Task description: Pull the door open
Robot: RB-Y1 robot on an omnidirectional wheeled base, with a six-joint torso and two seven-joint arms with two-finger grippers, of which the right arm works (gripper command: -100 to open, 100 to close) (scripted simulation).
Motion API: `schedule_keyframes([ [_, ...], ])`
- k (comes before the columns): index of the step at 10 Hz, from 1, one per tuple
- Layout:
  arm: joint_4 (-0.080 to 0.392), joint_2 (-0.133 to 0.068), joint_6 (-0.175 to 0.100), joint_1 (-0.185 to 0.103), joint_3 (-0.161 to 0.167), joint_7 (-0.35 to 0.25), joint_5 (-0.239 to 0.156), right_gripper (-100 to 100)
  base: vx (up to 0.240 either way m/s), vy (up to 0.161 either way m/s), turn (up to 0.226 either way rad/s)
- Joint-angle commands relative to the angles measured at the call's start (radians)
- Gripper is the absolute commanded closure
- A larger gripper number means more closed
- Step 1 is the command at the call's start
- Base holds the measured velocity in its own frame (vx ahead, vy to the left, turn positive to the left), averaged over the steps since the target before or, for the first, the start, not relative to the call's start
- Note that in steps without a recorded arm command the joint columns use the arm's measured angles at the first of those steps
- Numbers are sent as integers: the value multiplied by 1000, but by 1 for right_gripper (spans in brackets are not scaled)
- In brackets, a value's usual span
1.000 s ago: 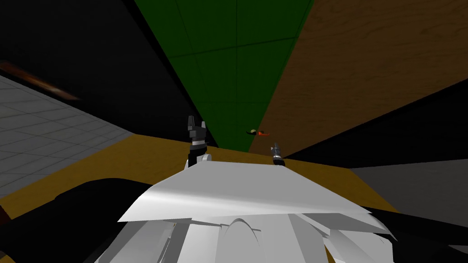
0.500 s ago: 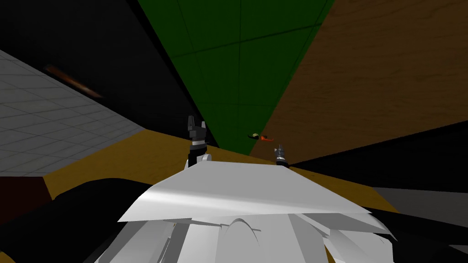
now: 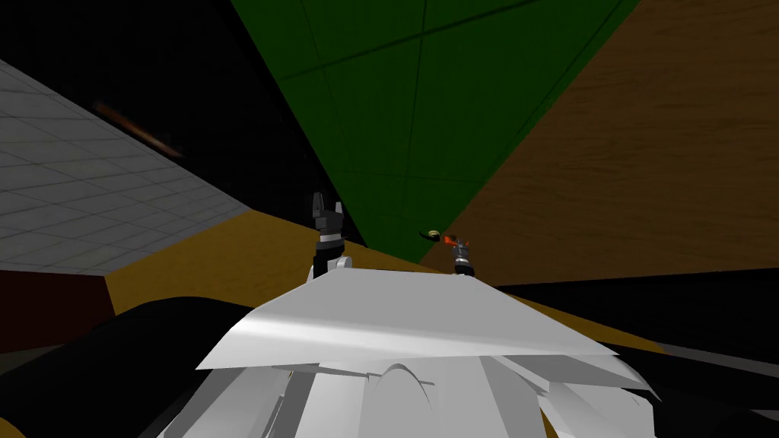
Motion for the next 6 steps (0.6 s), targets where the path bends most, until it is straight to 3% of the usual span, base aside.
schedule_keyframes([
  [1, 2, -1, -1, 1, -1, 0, 0, 100, -30, -17, -8],
  [5, 2, -1, -1, 1, -1, 0, 0, 100, -14, -6, 7],
  [6, 8, -22, 1, 21, -12, -6, -6, 100, -111, -28, -41],
])
